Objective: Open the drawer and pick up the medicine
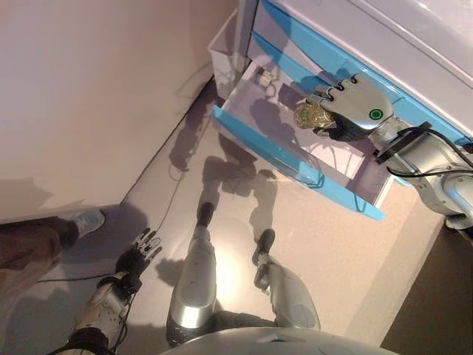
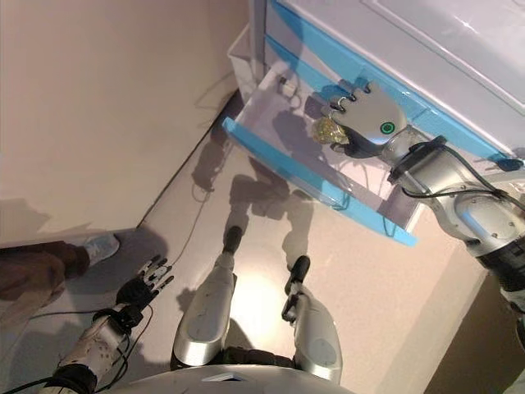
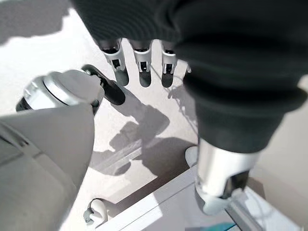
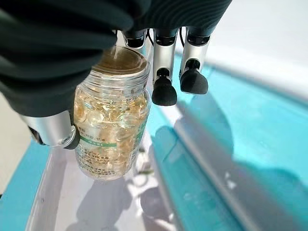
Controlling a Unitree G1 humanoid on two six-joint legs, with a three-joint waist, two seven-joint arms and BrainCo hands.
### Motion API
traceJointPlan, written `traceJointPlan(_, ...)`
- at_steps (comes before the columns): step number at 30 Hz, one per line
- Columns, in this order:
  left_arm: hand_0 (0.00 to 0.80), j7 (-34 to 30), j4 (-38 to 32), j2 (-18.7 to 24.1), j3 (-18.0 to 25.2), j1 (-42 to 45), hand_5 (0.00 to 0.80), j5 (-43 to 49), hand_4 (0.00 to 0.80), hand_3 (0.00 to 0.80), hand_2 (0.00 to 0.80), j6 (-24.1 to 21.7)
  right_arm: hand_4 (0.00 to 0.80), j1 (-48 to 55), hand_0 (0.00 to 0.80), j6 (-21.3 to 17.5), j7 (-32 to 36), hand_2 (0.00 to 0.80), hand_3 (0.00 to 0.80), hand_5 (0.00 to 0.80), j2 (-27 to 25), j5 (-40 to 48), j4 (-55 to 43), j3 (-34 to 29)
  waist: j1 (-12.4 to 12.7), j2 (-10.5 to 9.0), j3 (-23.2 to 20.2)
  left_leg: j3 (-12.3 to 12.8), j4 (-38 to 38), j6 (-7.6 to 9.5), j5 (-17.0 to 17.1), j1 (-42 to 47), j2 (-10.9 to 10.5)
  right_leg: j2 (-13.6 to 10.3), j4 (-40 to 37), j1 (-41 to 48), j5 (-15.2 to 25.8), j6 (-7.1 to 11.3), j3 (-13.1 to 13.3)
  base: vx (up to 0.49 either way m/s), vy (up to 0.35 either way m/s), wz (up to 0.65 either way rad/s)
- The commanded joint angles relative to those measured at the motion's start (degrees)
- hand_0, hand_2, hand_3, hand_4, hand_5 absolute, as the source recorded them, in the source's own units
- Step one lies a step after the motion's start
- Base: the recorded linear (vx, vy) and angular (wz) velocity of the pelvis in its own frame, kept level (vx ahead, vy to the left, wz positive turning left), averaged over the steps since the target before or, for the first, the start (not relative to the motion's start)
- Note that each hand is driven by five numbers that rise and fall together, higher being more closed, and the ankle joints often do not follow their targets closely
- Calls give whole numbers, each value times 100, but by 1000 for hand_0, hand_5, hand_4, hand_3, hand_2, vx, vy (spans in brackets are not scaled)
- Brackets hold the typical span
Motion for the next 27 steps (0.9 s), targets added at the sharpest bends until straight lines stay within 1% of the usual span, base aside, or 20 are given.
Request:
traceJointPlan(1,0,-47,85,-51,191,684,0,135,0,0,0,-35,800,244,800,-147,46,800,800,800,-307,591,-644,-228,-180,-143,-883,55,198,311,-729,-67,-237,177,-9,-59,141,286,80,14,5,-11)
traceJointPlan(2,0,-34,97,-78,207,691,0,157,0,0,0,-40,800,311,800,-201,115,800,800,800,-331,748,-772,-332,-203,-151,-921,66,181,307,-734,-41,-230,180,-18,-45,137,288,100,19,10,-5)
traceJointPlan(9,0,-3,191,-262,359,771,0,231,0,0,0,-29,800,812,800,-937,678,800,800,800,-378,2397,-1564,-1154,-360,-188,-1212,133,52,270,-747,155,-200,187,-67,43,113,292,241,14,19,-10)
traceJointPlan(12,0,3,261,-343,384,788,0,234,0,0,0,-30,800,964,800,-1188,923,800,800,800,-350,3063,-1797,-1487,-420,-192,-1345,169,-19,248,-745,249,-171,186,-90,92,101,296,292,24,31,-14)
traceJointPlan(15,0,-6,340,-424,418,798,0,291,0,0,0,-33,800,1111,800,-1320,1188,800,800,800,-289,3627,-1924,-1805,-471,-201,-1472,200,-66,221,-749,328,-144,176,-111,138,93,301,330,29,25,-8)
traceJointPlan(19,0,-11,466,-539,459,825,0,359,0,0,0,-59,800,1259,800,-1321,1565,800,800,800,-200,4270,-1978,-2229,-537,-226,-1648,258,-115,180,-768,445,-100,162,-130,199,89,308,369,47,22,-9)
traceJointPlan(24,0,33,579,-673,482,890,0,435,0,0,0,-72,800,1297,800,-1197,1668,800,800,800,-165,4519,-1884,-2690,-587,-239,-1884,304,-205,132,-763,589,-51,149,-186,294,94,321,390,62,24,-8)
traceJointPlan(27,0,57,626,-716,535,938,0,461,0,0,0,-35,800,1291,800,-1114,1637,800,800,800,-170,4461,-1802,-2948,-609,-244,-2006,336,-231,104,-772,658,-35,129,-205,346,91,329,400,61,27,-6)
